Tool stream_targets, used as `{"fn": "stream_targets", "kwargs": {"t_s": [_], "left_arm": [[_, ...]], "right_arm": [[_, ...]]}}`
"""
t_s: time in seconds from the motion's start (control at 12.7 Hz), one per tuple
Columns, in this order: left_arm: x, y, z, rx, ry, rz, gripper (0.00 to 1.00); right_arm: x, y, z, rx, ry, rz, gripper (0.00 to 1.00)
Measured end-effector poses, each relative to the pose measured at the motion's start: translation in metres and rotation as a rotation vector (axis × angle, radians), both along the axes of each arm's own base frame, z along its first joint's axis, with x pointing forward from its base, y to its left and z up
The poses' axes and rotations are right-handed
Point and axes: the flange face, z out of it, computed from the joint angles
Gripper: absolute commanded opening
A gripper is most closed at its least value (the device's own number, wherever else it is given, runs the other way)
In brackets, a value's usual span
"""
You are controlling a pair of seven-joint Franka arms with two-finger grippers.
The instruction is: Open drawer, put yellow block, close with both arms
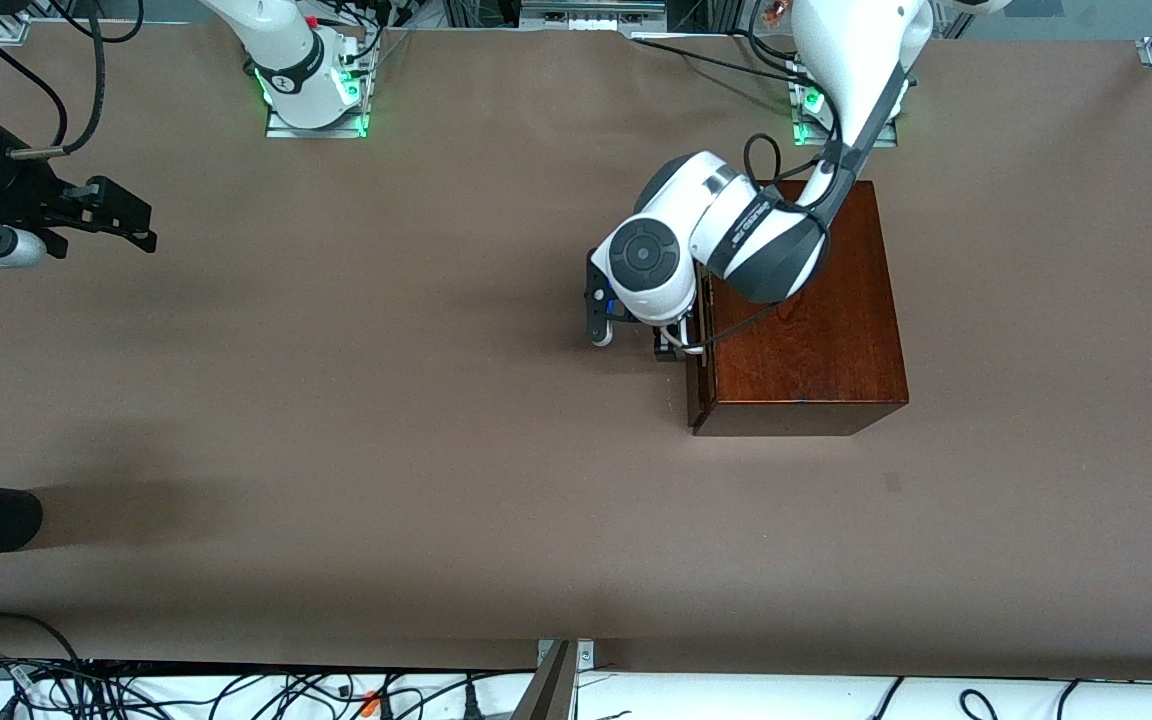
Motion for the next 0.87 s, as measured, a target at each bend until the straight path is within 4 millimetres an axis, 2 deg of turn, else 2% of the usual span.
{"fn": "stream_targets", "kwargs": {"t_s": [0.24,0.39,0.47,0.63,0.87], "left_arm": [[0.002,0.002,0.064,-0.072,-0.031,0.237,1.0],[0.005,0.026,0.101,-0.032,-0.041,0.39,1.0],[0.011,0.046,0.119,-0.014,-0.044,0.465,1.0],[0.027,0.104,0.149,0.018,-0.04,0.594,1.0],[0.048,0.192,0.175,0.057,-0.025,0.759,1.0]], "right_arm": [[0.0,0.001,0.0,0.0,0.0,0.002,1.0],[0.0,0.002,0.0,0.0,0.0,0.002,1.0],[0.0,0.002,0.0,0.0,0.0,0.002,1.0],[0.0,0.002,0.0,0.0,0.0,0.003,1.0],[0.0,0.002,0.0,0.0,0.002,0.002,1.0]]}}
